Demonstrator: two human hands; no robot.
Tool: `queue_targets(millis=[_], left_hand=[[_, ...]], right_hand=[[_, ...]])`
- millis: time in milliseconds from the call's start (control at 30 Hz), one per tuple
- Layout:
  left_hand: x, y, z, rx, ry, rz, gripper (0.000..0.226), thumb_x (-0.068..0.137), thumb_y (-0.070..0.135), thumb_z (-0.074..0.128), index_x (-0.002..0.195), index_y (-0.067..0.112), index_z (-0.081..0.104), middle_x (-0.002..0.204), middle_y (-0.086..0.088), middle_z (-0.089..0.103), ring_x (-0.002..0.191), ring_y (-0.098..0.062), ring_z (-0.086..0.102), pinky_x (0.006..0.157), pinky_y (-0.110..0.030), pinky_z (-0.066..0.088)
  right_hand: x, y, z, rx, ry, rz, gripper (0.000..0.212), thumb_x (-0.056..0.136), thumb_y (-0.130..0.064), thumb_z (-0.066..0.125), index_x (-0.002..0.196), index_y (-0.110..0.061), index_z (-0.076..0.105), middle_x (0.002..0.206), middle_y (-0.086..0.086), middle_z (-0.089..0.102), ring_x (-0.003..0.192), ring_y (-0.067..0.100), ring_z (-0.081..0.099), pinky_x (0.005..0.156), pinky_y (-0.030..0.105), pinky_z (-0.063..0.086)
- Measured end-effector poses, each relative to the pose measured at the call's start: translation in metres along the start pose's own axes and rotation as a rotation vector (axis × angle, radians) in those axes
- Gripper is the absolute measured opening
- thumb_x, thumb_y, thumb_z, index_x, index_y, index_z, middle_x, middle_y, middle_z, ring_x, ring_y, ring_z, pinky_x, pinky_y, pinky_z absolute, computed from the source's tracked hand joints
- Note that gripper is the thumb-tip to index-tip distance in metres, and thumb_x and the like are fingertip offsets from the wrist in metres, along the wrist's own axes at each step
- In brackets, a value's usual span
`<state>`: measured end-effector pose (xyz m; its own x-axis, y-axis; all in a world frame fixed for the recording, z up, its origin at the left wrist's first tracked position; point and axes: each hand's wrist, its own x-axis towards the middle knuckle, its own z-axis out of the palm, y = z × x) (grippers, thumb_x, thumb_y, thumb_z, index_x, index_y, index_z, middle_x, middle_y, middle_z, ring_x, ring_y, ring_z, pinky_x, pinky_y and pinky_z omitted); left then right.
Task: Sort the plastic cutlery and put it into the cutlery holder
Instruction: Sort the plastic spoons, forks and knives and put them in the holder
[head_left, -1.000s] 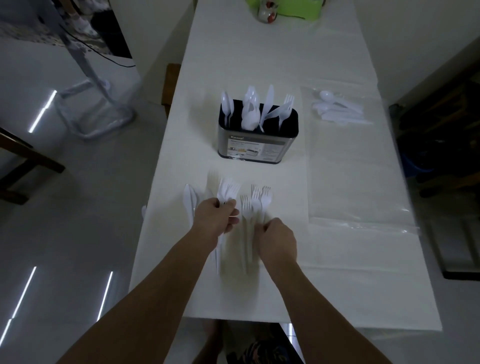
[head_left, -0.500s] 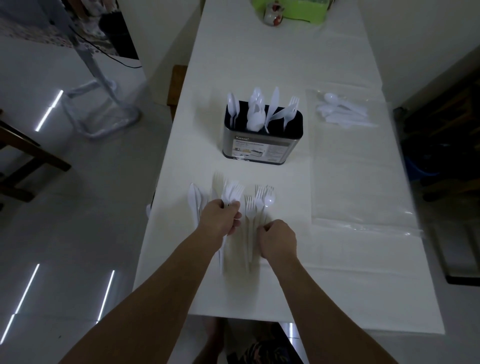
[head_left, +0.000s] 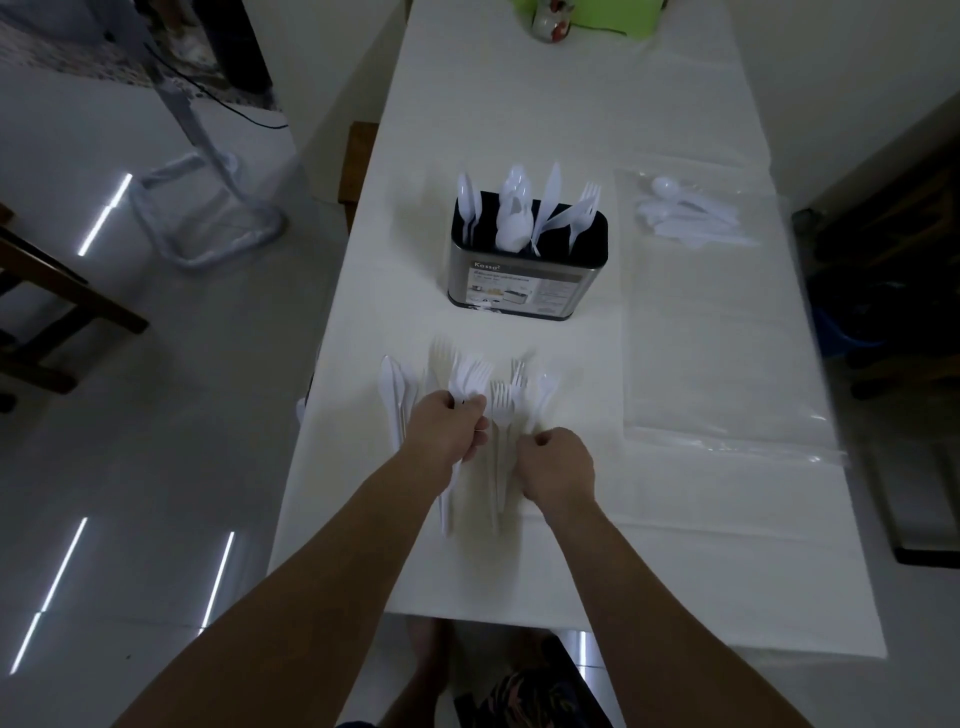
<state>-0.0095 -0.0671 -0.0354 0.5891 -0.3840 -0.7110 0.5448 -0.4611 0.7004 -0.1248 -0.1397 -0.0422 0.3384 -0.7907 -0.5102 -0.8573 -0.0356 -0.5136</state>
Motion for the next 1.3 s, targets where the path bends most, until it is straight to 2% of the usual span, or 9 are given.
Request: queue_targets(millis=[67,200,367,500,733,867,967,1067,1300], left_hand=[[-0.002,0.000,0.002,0.004,-0.009,0.010,0.023,0.095,0.026,0.060,0.095,0.002,0.063,0.078,-0.008,0.068,0.062,-0.016,0.061,0.057,-0.029,0.048],[-0.002,0.001,0.002,0.060,-0.001,0.050,0.033,0.087,0.036,0.070,0.090,0.005,0.063,0.076,-0.009,0.063,0.064,-0.021,0.056,0.058,-0.031,0.046],[-0.002,0.002,-0.006,0.092,-0.037,0.068,0.032,0.082,0.030,0.075,0.089,0.000,0.067,0.070,-0.011,0.058,0.062,-0.022,0.053,0.054,-0.029,0.043],[-0.003,-0.001,-0.008,0.148,-0.072,0.084,0.030,0.082,0.030,0.075,0.092,0.002,0.070,0.072,-0.008,0.063,0.062,-0.020,0.056,0.055,-0.029,0.044],[0.001,-0.003,-0.015,0.010,-0.009,0.021,0.021,0.095,0.027,0.062,0.093,0.007,0.064,0.083,-0.007,0.064,0.074,-0.019,0.062,0.068,-0.031,0.051],[0.001,-0.005,-0.019,-0.058,0.012,0.000,0.017,0.098,0.025,0.057,0.101,0.009,0.061,0.092,-0.006,0.072,0.076,-0.019,0.068,0.070,-0.033,0.054],[0.000,-0.006,-0.020,-0.078,0.024,0.000,0.018,0.097,0.022,0.057,0.102,0.005,0.060,0.084,-0.008,0.068,0.070,-0.020,0.064,0.067,-0.033,0.052],[-0.002,-0.005,-0.018,-0.076,0.030,-0.004,0.017,0.097,0.021,0.057,0.098,0.004,0.059,0.078,-0.009,0.060,0.066,-0.020,0.057,0.065,-0.034,0.048],[-0.005,-0.003,-0.018,-0.074,0.020,-0.008,0.015,0.096,0.019,0.057,0.098,0.004,0.059,0.077,-0.009,0.059,0.063,-0.018,0.055,0.059,-0.032,0.045]], right_hand=[[-0.007,-0.005,0.003,0.010,-0.024,-0.104,0.037,0.084,-0.026,0.053,0.049,-0.016,0.045,0.046,-0.003,0.047,0.044,0.017,0.047,0.049,0.027,0.037],[-0.018,-0.014,0.008,0.046,-0.154,-0.212,0.037,0.088,-0.029,0.055,0.053,-0.018,0.050,0.054,0.001,0.055,0.053,0.020,0.054,0.056,0.033,0.043],[-0.020,-0.015,0.008,0.046,-0.178,-0.264,0.032,0.089,-0.028,0.055,0.069,-0.005,0.064,0.070,0.013,0.068,0.065,0.027,0.064,0.064,0.039,0.052],[-0.018,-0.010,0.008,0.050,-0.193,-0.276,0.032,0.090,-0.033,0.056,0.073,-0.008,0.068,0.070,0.010,0.069,0.066,0.025,0.065,0.067,0.039,0.052],[-0.012,0.011,0.012,-0.103,0.067,-0.055,0.018,0.094,-0.034,0.052,0.090,-0.018,0.060,0.082,-0.002,0.065,0.075,0.018,0.063,0.064,0.030,0.050],[-0.008,0.011,0.017,-0.176,0.027,-0.004,0.025,0.090,-0.033,0.053,0.079,-0.014,0.064,0.070,0.000,0.063,0.062,0.019,0.061,0.052,0.024,0.047],[-0.006,0.007,0.012,-0.121,-0.027,0.040,0.027,0.086,-0.027,0.055,0.064,-0.013,0.060,0.057,-0.001,0.056,0.051,0.017,0.054,0.044,0.020,0.034],[-0.009,0.008,0.007,-0.055,-0.023,0.068,0.031,0.082,-0.023,0.056,0.052,-0.014,0.054,0.048,-0.001,0.051,0.042,0.016,0.049,0.043,0.020,0.034],[-0.014,0.009,0.008,-0.057,0.018,0.043,0.035,0.087,-0.031,0.054,0.056,-0.015,0.053,0.051,-0.002,0.053,0.045,0.016,0.051,0.043,0.021,0.035]])
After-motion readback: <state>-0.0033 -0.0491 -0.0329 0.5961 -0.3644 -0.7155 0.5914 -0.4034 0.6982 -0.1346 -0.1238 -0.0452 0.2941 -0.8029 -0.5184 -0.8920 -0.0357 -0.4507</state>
